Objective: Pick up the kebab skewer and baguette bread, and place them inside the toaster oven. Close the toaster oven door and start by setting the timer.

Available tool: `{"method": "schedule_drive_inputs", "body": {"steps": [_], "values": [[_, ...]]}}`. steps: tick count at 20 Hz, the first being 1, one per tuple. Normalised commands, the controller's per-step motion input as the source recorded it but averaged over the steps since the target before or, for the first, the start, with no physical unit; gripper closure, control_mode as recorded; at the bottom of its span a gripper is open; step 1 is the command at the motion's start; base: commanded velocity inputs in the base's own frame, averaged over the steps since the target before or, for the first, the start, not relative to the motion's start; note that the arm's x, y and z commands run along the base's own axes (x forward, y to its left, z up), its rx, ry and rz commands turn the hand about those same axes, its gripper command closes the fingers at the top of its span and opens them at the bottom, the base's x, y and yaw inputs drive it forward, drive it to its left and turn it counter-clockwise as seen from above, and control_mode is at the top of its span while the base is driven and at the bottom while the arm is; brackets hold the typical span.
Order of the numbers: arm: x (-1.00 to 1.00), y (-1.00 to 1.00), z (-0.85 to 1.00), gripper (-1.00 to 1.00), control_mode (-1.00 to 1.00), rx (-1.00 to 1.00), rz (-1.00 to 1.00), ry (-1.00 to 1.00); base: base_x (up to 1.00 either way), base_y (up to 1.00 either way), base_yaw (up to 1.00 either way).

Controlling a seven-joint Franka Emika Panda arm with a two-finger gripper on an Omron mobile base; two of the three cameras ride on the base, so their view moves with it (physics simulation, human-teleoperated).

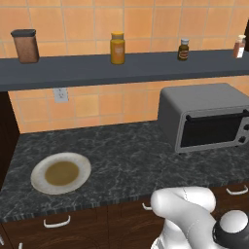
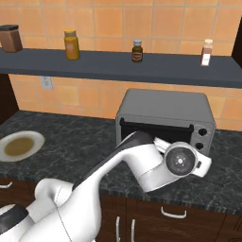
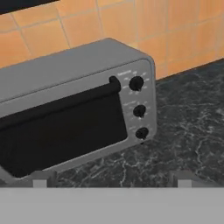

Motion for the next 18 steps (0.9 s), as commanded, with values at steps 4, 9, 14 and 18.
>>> {"method": "schedule_drive_inputs", "body": {"steps": [4,9,14,18], "values": [[0.29,-0.04,-0.34,-1.00,-1.00,-0.35,0.17,-0.07,0.00,0.00,0.00],[0.19,-0.05,-0.27,-1.00,-1.00,-0.30,0.13,-0.11,0.00,0.00,0.00],[0.06,-0.26,-0.07,-1.00,-1.00,-0.18,0.03,-0.01,0.00,0.00,0.00],[0.18,-0.24,-0.15,-1.00,-1.00,-0.09,0.00,0.00,0.00,0.00,0.00]]}}
